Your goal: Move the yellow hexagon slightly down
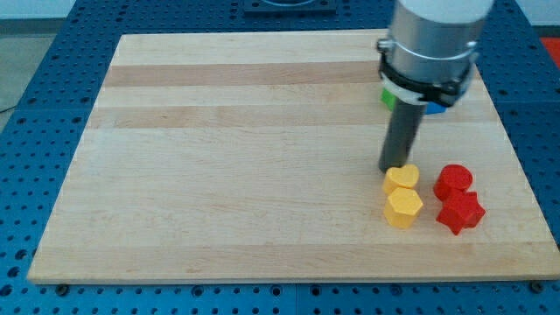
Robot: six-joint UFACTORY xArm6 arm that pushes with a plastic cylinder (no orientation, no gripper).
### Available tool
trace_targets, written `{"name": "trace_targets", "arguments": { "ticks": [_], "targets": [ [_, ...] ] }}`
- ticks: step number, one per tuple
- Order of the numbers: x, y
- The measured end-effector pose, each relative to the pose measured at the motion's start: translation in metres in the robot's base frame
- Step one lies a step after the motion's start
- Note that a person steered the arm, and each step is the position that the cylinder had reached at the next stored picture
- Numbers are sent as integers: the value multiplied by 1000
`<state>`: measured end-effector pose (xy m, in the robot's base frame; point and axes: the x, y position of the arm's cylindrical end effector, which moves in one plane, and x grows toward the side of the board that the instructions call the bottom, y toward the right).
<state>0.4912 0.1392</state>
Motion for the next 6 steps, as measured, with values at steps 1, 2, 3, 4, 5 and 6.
{"name": "trace_targets", "arguments": {
  "ticks": [1,2,3,4,5,6],
  "targets": [
    [10,13],
    [10,-4],
    [13,-60],
    [24,-87],
    [30,-66],
    [38,-37]
  ]
}}
